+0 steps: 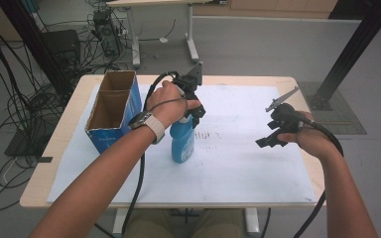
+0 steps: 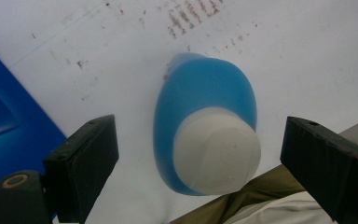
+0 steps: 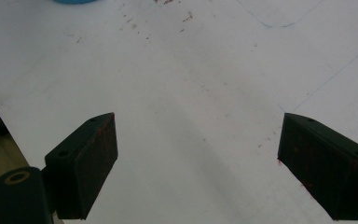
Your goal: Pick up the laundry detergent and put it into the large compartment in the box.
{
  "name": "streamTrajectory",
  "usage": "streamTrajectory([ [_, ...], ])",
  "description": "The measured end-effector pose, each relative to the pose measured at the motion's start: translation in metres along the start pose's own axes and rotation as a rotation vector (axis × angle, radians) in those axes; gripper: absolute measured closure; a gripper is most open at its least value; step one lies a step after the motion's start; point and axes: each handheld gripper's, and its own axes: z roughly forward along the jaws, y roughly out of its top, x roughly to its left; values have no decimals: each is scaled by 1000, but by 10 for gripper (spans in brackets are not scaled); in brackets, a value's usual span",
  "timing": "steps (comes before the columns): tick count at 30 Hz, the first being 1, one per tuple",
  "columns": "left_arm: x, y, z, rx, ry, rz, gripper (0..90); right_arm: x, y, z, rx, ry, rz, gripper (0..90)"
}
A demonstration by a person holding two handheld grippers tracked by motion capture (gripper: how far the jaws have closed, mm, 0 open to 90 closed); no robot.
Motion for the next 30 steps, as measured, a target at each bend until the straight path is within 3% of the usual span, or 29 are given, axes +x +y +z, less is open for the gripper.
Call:
streamTrajectory([
  [30, -2, -2, 2, 0, 4, 7, 117, 2, -1, -1, -8, -2, -3, 120],
])
